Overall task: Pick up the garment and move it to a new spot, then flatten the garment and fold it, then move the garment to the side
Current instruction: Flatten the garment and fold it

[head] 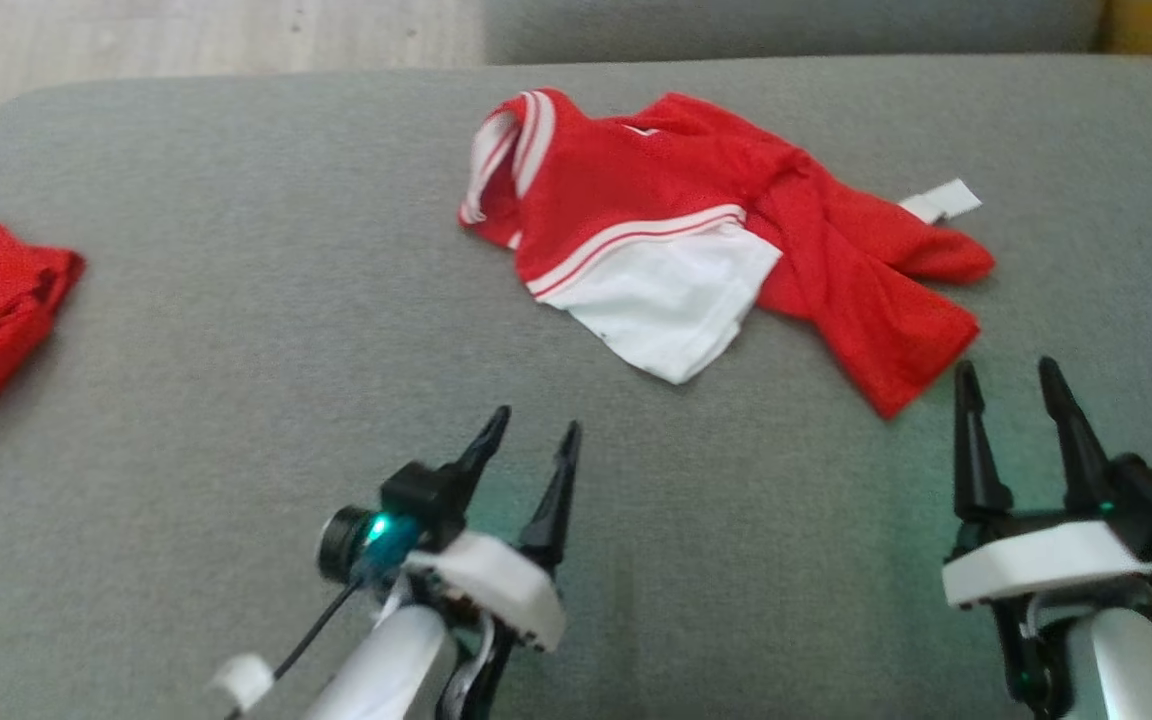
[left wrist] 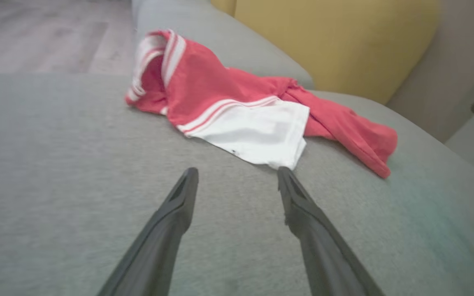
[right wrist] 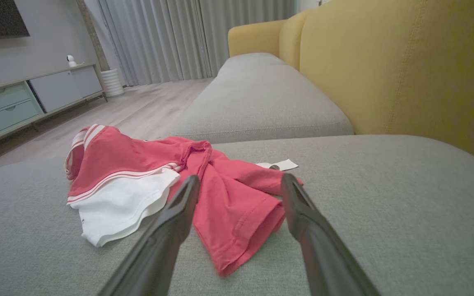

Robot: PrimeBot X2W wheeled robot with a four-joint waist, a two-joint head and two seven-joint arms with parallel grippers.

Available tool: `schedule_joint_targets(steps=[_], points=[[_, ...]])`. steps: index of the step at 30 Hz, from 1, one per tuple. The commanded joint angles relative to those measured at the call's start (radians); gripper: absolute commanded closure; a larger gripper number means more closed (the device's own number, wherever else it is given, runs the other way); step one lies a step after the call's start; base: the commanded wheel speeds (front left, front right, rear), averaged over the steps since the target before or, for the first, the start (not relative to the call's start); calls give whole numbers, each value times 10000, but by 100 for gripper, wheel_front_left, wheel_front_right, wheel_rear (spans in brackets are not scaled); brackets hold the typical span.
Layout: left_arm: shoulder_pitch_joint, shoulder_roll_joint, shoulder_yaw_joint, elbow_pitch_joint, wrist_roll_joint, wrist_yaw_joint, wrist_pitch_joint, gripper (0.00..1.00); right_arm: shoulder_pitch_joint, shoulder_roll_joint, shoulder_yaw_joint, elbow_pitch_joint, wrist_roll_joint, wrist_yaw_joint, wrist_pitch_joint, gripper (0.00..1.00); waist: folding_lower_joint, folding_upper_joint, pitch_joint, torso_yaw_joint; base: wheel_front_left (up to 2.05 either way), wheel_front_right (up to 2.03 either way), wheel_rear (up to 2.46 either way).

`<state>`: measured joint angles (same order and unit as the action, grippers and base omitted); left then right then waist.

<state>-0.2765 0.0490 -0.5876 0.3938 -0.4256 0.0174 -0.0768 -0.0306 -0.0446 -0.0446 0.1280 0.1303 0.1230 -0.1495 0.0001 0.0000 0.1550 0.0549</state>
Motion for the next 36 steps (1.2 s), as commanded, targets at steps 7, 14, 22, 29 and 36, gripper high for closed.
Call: schedule_joint_targets(steps=[7,14,22,29,36], points=[[-1781,14,-1281,633,-2140,986,539,0,-725,-57,659,-255,-164,77,-125,0,-1,0,580,-947,0,0,0],[-2932,13,-2209,1594,-4093,1769,749,0,-1129,-57,1012,-144,-145,77,-223,0,-1,0,990,-1621,0,0,0],[-3975,13,-2867,2573,-5354,2151,574,0,-1387,-57,1062,24,-121,77,-392,0,-1,0,1247,-2018,0,0,0],[-4358,13,-3295,2960,-6162,2420,68,100,-1327,-57,999,174,-172,77,-411,0,-1,0,1200,-2021,0,0,0],[-4461,13,-3718,3086,-6447,2446,-820,100,-1460,-57,985,868,197,77,68,0,-1,0,1122,-1557,0,0,0]])
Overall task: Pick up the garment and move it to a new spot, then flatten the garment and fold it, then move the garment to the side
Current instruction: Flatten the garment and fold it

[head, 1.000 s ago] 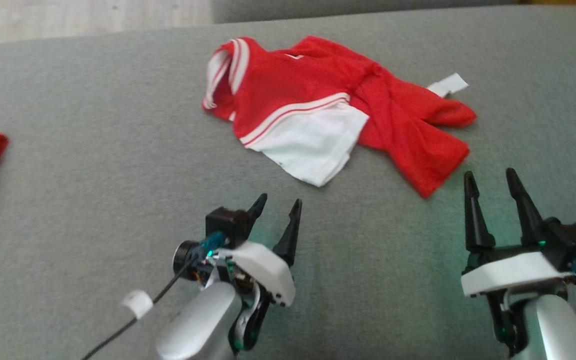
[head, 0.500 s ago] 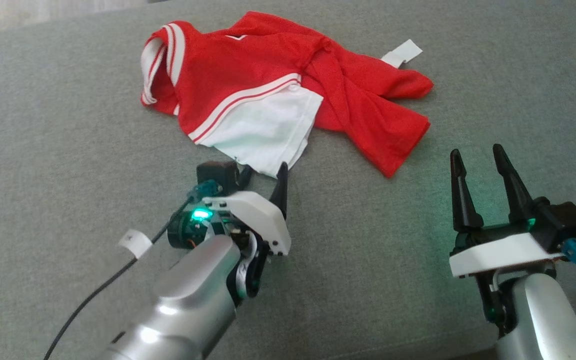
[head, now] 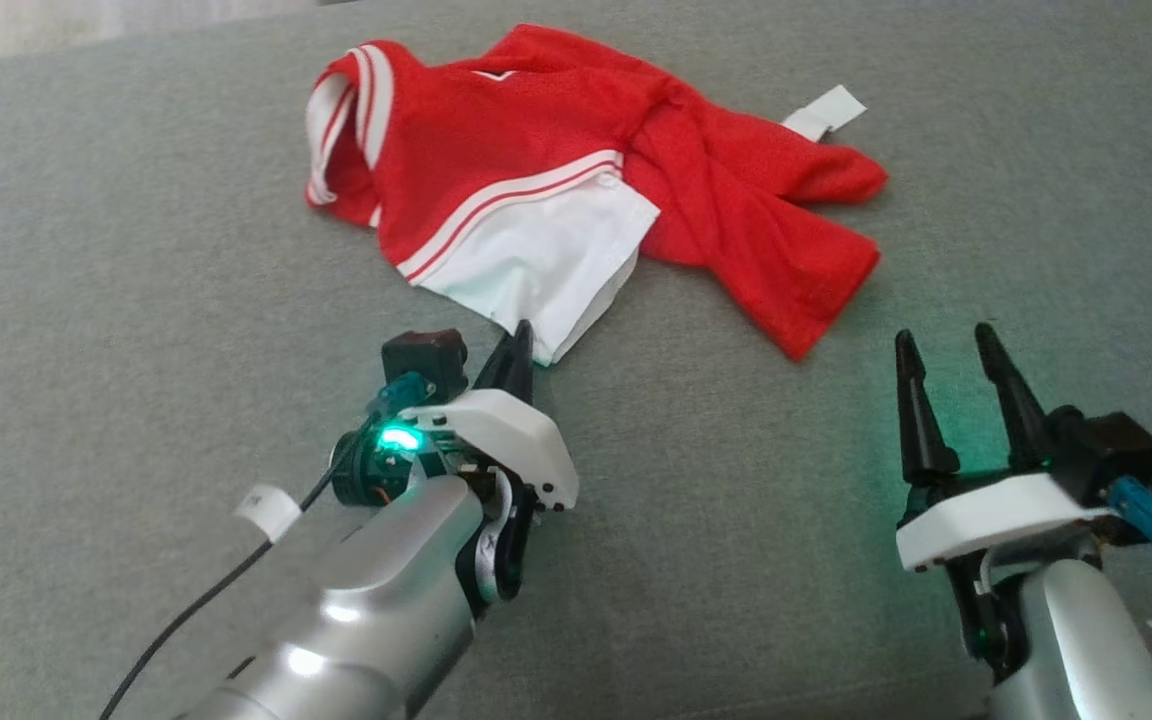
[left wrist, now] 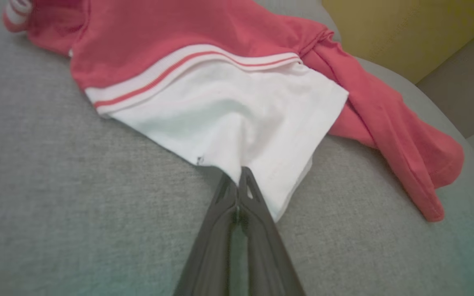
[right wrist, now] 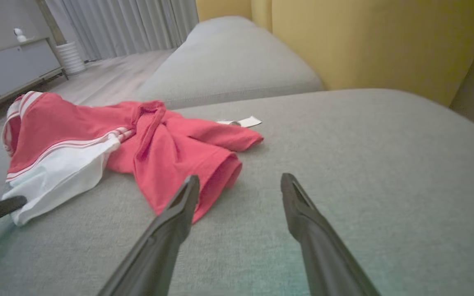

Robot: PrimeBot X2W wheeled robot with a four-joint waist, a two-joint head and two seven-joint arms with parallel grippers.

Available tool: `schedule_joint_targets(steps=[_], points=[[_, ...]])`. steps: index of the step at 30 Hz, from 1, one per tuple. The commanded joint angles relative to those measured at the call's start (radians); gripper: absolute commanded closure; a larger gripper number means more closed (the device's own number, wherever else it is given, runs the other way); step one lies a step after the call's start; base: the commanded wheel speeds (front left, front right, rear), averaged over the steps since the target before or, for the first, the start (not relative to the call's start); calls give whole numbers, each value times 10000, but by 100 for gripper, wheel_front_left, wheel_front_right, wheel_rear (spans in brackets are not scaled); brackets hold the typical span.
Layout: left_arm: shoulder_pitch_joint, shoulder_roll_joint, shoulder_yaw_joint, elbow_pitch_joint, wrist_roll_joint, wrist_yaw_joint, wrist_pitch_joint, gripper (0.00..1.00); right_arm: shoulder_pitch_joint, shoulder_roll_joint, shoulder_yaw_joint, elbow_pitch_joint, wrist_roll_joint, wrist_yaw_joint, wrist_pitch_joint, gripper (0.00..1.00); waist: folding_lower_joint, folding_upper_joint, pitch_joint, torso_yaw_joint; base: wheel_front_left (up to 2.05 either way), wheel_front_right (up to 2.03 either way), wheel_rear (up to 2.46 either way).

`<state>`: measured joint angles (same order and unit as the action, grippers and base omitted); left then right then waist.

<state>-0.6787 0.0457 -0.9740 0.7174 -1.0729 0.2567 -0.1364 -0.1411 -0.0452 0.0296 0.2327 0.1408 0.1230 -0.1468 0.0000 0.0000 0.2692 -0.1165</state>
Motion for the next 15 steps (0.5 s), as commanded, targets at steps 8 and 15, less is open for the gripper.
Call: schedule_joint_targets(steps=[8,15], points=[[-467,45,180,-170,98,-34,-918,100,-1113,-51,331,1212,579,77,646,0,0,0,-31,772,0,0,0],[-284,156,511,-601,345,-42,-1185,100,-1794,-51,308,2705,446,77,1210,0,0,0,-61,1250,0,0,0]])
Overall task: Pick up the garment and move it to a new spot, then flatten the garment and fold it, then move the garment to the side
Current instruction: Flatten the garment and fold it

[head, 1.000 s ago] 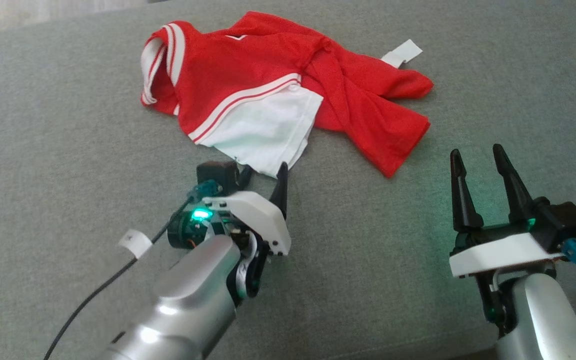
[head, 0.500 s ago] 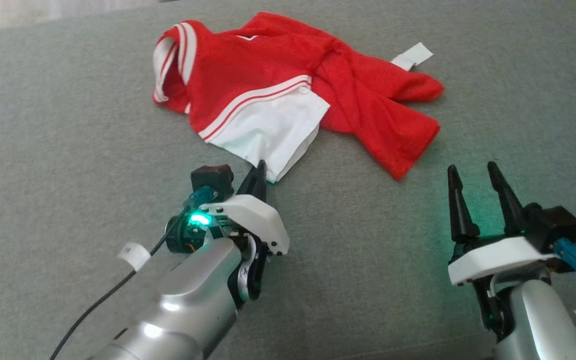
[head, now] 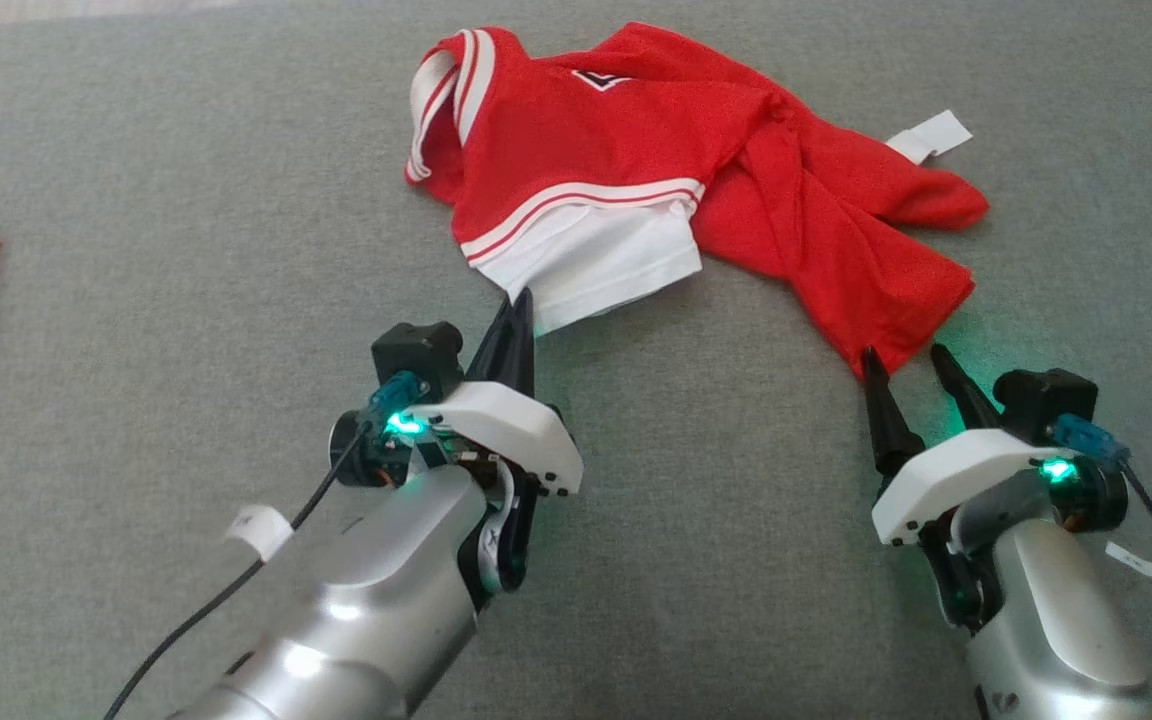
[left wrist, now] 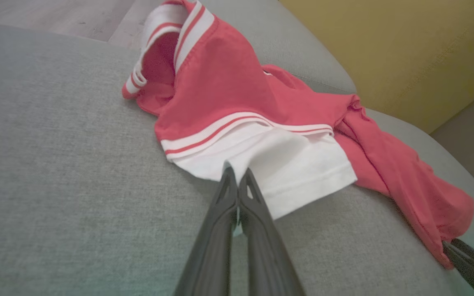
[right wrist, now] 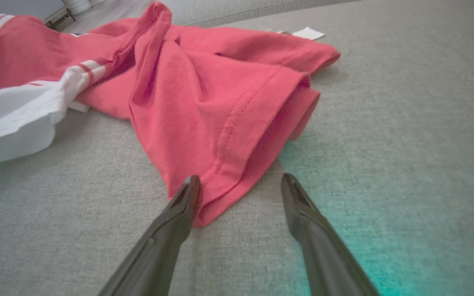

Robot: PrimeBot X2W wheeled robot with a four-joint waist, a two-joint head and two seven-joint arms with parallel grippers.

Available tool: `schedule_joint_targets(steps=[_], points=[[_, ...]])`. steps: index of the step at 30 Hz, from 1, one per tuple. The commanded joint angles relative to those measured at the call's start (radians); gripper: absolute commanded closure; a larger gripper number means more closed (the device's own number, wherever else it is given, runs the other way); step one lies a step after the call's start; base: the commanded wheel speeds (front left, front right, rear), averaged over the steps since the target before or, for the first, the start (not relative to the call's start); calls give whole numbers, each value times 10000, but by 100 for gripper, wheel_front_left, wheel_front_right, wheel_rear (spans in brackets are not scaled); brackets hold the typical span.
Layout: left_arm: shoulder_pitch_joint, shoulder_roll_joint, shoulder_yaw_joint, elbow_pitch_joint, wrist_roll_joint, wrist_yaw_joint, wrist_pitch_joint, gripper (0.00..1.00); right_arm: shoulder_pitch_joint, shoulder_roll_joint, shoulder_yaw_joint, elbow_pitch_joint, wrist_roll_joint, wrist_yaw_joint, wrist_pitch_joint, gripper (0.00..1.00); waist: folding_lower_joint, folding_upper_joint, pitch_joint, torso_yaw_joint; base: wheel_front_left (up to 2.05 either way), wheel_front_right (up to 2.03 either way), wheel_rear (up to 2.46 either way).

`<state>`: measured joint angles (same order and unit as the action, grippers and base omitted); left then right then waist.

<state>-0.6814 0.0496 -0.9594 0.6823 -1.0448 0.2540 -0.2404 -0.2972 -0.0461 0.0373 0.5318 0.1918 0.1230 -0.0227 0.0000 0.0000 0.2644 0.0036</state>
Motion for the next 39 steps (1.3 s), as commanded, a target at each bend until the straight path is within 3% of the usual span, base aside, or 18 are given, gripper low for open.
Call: schedule_joint_targets(steps=[1,4,8,9,16,22,31,32,39], points=[[-214,139,415,-332,99,-8,-160,100,-292,-41,228,-130,-94,77,35,0,0,0,-23,99,0,0,0],[-81,223,578,-589,197,35,-186,100,-427,-41,404,220,-56,77,200,1,0,0,-38,184,0,0,0],[106,367,847,-904,308,111,-203,100,-527,-41,692,491,-19,77,350,74,0,0,-55,223,0,0,0],[157,402,919,-980,330,134,-205,100,-545,-41,746,534,-14,77,380,100,0,0,-66,218,0,0,0],[505,797,1552,-1717,559,193,-211,100,-621,-41,894,144,218,77,-225,100,0,0,-348,141,0,0,0],[660,1440,2392,-3150,730,262,-212,100,-475,-41,266,-1139,-72,77,-734,100,0,0,-939,142,0,0,0],[171,3260,3205,-6602,1257,863,182,100,161,-41,-783,-5143,-787,77,-99,100,0,0,-2143,270,0,0,0],[171,3260,3205,-6602,1257,863,182,100,161,-41,-783,-5143,-787,77,-99,100,0,0,-2143,270,0,0,0],[-862,4609,3673,-9952,1779,1595,1322,100,445,-41,-1281,-9232,-985,77,1376,100,0,0,-2778,332,0,0,0]])
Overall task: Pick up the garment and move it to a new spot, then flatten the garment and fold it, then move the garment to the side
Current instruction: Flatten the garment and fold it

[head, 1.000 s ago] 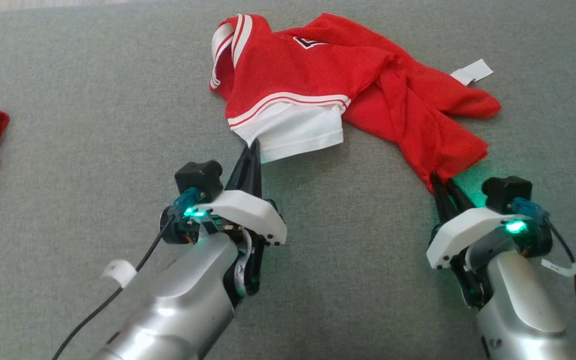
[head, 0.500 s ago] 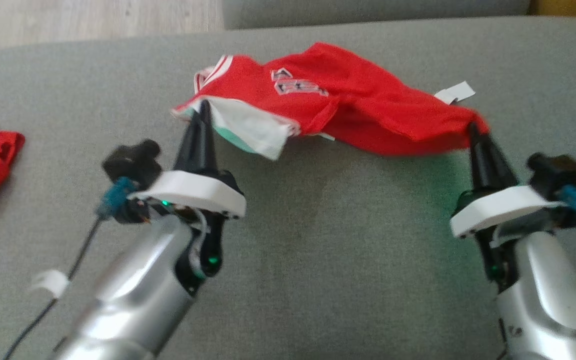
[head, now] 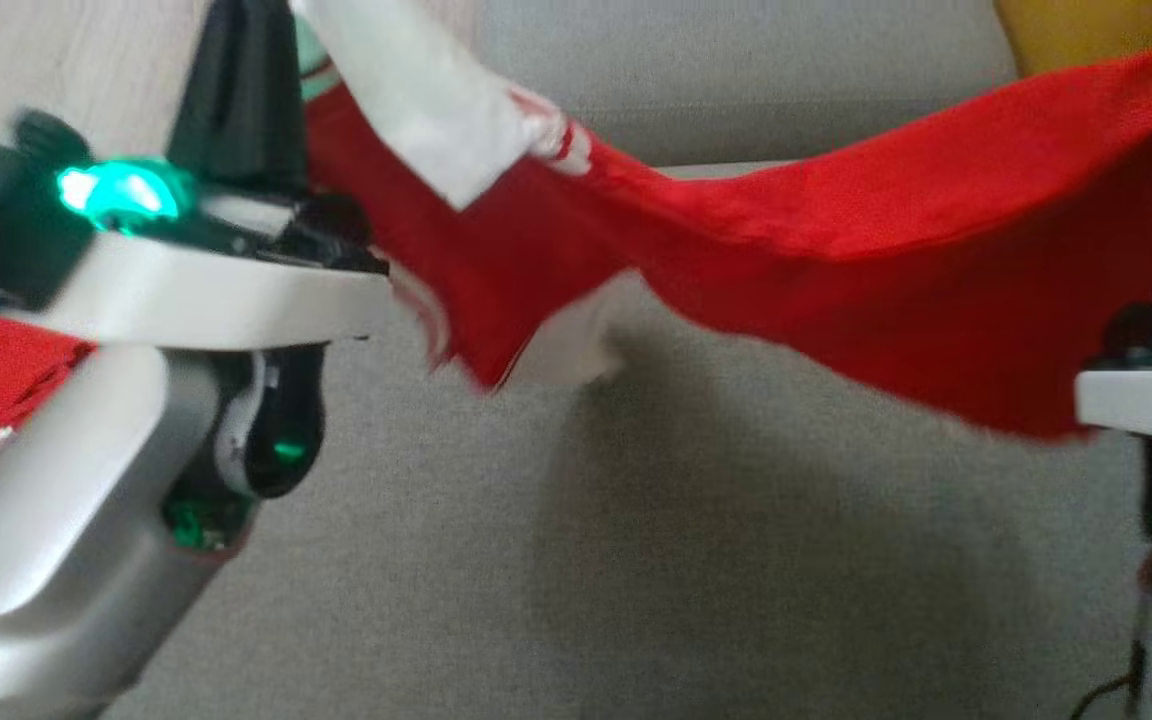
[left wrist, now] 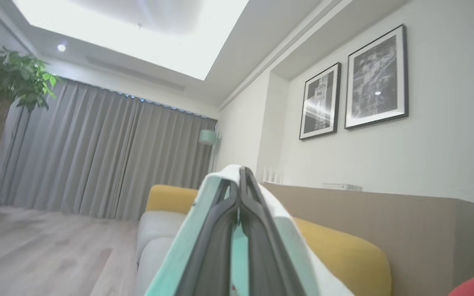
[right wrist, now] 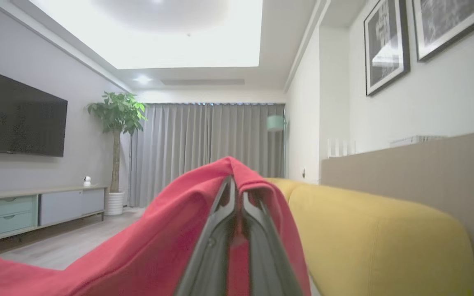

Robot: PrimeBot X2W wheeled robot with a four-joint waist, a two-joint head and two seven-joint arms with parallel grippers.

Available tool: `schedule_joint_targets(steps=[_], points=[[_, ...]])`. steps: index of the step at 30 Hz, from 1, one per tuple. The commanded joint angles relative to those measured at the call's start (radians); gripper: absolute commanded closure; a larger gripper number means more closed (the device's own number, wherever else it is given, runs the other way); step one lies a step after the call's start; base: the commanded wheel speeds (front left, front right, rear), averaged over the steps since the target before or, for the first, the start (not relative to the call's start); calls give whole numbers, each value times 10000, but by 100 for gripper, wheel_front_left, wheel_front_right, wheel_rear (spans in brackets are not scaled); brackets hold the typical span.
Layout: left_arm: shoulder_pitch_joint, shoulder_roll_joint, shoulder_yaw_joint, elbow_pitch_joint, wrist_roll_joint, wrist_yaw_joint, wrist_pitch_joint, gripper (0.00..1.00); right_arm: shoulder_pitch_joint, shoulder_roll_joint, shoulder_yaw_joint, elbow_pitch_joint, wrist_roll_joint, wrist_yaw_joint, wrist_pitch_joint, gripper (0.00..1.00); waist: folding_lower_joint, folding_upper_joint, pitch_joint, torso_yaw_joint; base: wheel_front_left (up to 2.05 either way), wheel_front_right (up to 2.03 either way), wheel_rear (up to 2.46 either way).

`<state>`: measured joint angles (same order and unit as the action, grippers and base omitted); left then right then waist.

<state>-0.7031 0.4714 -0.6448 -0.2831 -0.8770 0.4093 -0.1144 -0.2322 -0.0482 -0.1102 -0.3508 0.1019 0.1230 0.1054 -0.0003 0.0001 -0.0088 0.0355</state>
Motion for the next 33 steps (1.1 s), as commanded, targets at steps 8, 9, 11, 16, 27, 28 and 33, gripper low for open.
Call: schedule_joint_targets(steps=[8,9,11,16,27,28,33], points=[[-1737,1216,521,-1881,466,340,1408,100,-490,-108,140,-2803,-256,77,1514,100,3,-1,223,-100,0,0,0],[-1830,1271,521,-1918,499,355,1503,100,-553,-163,137,-2895,-256,77,1647,100,3,-1,349,-118,0,0,0],[-1960,1332,532,-1864,552,367,1589,100,-718,-240,135,-2925,-224,77,1799,100,3,-1,638,-140,0,0,0],[-2297,1360,541,-1126,739,137,1425,100,-1491,-460,476,-2234,19,77,1970,100,3,-1,1598,-220,0,0,0],[-6002,338,424,3391,1439,-1535,790,100,-6974,-1349,1305,3292,-477,77,1143,100,3,-1,3487,-434,0,0,0],[-6408,165,426,3886,1503,-1651,680,100,-7523,-1329,1377,3922,-608,77,1009,100,3,-1,3603,-438,0,0,0],[-7905,-837,419,6295,1761,-2145,-365,100,-9628,-1227,1276,6894,-1540,77,226,100,3,-1,4075,-242,0,0,0]])
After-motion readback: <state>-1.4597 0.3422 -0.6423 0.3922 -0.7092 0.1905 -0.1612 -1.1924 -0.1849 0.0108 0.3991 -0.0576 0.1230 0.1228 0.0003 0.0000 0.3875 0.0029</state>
